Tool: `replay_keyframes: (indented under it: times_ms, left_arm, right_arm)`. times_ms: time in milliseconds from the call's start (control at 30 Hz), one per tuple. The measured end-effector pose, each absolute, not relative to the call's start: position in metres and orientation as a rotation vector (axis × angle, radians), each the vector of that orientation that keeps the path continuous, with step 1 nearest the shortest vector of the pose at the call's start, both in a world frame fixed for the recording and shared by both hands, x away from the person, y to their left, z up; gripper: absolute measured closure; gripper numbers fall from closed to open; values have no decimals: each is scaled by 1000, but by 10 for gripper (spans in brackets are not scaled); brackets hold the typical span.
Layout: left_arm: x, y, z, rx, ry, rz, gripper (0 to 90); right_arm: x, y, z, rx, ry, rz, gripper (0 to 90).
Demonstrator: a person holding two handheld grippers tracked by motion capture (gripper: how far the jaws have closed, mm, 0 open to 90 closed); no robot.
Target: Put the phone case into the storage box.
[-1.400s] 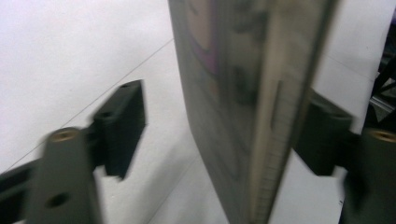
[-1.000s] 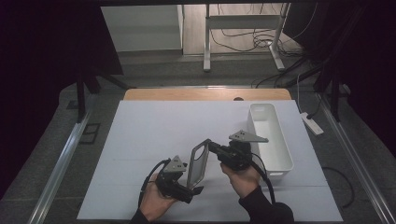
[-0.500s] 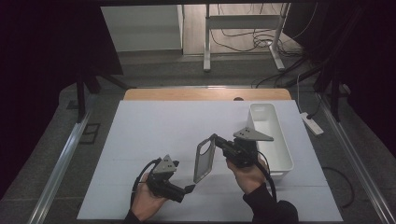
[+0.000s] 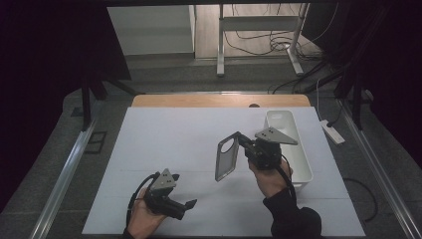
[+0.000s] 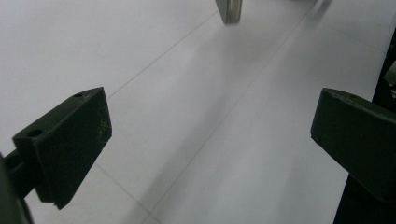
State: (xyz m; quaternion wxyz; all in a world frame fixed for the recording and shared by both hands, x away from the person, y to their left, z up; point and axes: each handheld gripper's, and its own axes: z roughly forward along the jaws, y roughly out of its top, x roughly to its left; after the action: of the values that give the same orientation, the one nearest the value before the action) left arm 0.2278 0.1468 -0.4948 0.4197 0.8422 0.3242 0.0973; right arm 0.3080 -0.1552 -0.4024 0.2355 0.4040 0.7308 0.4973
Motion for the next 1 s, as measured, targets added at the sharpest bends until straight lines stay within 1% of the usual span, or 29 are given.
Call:
replay_keyframes:
  times_ms: [500,1000]
  left_arm:
    - [215,176,-501,2057,879,218,0]
    - [197,211,-504,2030,966,264,0]
  right_arm:
    - [328,-167,-395,1140,1936,1321,889]
    - [344,-175,-382,1145,1895,1322,889]
